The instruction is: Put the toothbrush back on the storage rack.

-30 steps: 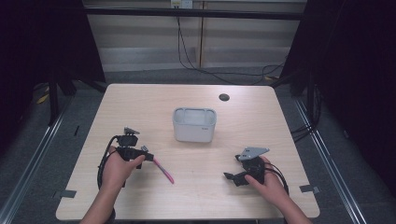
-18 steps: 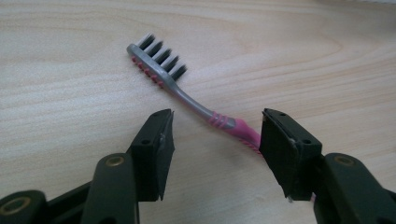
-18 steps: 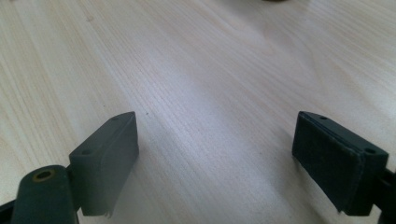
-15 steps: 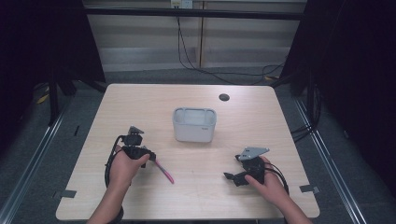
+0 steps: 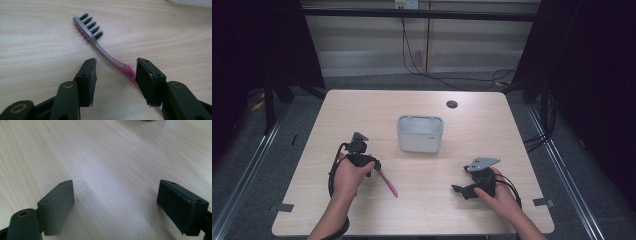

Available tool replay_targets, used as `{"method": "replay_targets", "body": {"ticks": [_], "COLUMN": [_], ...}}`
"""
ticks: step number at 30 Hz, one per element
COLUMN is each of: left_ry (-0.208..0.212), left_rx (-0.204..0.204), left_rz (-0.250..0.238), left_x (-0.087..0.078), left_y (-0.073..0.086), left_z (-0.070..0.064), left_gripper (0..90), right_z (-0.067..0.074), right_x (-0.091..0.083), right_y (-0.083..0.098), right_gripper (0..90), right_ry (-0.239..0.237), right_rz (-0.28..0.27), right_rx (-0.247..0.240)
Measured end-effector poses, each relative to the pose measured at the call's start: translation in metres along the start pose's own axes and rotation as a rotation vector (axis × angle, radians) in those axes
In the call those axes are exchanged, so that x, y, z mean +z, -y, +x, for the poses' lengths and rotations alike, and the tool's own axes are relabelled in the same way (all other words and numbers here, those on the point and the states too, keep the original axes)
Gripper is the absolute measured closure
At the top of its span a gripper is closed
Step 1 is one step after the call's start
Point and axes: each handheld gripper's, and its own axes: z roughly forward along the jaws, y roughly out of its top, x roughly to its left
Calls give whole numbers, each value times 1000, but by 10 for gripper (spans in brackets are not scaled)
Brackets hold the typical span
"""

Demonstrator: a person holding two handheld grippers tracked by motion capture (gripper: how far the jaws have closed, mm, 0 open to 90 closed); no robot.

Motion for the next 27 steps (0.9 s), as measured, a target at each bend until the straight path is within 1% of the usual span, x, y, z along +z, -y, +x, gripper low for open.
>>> {"method": "replay_targets", "body": {"ticks": [4,5,6,7,9,10,11,13,14,15,16,17,18,19,23,25,27], "left_ry": [1,-16,-16,-14,-20,-30,-37,-43,-52,-52,-76,-82,-83,-88,-109,-118,-115], "left_rx": [10,30,30,28,39,50,63,63,66,66,90,106,111,113,174,201,207], "left_rz": [-3,2,2,9,5,5,16,36,42,42,51,57,55,60,83,83,76], "left_x": [2,3,3,8,9,10,9,9,9,9,8,8,8,8,9,9,10], "left_y": [-1,0,0,1,1,0,0,0,0,0,1,1,1,1,0,-1,-1], "left_z": [-2,-3,-3,-4,-6,-7,-8,-8,-9,-9,-9,-8,-9,-10,-13,-14,-15], "left_gripper": [492,492,492,492,507,515,538,607,663,698,753,775,786,790,796,798,799], "right_z": [0,0,0,-1,-1,-1,-1,-1,-1,-1,-1,-1,-1,-1,-1,-2,-2], "right_x": [0,0,0,0,0,0,0,0,0,0,0,0,0,0,0,0,0], "right_y": [0,0,0,0,0,0,0,0,0,0,0,0,0,0,0,0,0], "right_gripper": [138,138,137,137,137,137,137,137,137,137,137,137,137,137,137,136,136], "right_ry": [0,0,-1,-4,-5,-4,-4,-5,-6,-6,-6,-6,-7,-7,-8,-8,-9], "right_rz": [0,0,1,0,0,0,0,1,0,1,0,0,0,0,0,-1,-1], "right_rx": [1,1,-1,-1,0,0,-2,-2,-3,-4,-3,-3,-3,-3,-5,-6,-5]}}
